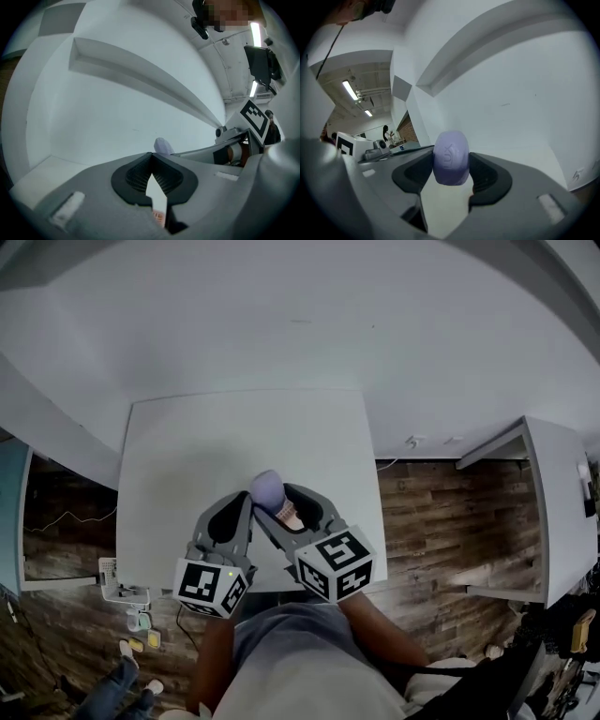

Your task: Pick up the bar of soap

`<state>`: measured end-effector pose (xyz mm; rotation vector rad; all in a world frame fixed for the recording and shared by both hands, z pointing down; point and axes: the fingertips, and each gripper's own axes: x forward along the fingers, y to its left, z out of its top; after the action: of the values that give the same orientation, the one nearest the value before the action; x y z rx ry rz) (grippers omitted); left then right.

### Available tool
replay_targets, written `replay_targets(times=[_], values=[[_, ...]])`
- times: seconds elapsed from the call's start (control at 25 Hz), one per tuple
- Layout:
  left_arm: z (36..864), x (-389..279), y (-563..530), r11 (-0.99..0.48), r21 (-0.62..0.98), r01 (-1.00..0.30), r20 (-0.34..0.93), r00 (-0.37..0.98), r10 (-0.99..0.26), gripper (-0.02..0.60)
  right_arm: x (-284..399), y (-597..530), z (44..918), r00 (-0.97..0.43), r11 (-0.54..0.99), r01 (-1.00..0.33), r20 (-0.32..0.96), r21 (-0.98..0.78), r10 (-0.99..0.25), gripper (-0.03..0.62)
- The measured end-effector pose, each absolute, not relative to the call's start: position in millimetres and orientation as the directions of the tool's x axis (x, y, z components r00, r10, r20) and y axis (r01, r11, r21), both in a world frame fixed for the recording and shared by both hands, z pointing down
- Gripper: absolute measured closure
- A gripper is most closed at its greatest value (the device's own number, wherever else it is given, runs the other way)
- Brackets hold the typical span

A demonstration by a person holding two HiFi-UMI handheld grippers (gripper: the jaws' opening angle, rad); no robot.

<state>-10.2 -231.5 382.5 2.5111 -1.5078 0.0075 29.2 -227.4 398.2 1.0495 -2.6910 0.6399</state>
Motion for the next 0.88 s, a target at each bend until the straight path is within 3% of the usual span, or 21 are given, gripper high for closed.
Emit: replay_targets(times=[0.88], values=[[369,-32,-229,-0.441,0.166,-0.882,0.093,0.459,-0.883,0.595,9,-225,382,-0.715,0.666,-0.698,0.305,-0.263,-0.629,0.343]])
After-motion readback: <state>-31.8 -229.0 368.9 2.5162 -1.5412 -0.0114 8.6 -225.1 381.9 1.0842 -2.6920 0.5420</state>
